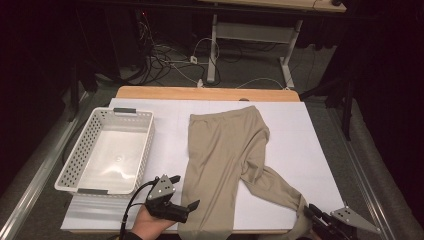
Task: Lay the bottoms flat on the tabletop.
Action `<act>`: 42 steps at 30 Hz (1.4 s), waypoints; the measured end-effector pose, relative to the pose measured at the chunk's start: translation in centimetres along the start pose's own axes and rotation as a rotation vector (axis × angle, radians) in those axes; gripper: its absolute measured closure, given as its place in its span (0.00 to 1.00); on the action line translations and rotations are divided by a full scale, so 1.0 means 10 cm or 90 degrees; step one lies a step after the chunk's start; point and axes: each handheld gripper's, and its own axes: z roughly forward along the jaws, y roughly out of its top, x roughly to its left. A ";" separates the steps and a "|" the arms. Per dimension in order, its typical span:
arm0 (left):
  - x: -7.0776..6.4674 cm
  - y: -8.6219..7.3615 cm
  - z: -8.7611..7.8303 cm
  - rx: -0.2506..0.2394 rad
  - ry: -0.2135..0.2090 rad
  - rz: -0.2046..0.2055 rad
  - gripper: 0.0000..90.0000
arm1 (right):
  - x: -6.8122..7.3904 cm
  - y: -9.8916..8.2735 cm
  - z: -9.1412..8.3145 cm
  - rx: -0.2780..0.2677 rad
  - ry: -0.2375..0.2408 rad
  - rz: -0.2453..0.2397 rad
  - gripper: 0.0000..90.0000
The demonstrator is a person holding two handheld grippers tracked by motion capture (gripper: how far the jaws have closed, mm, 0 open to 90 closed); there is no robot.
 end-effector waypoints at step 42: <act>0.00 0.00 -0.01 -0.004 -0.003 0.000 0.00 | 0.90 0.09 0.06 0.003 0.134 -0.124 0.72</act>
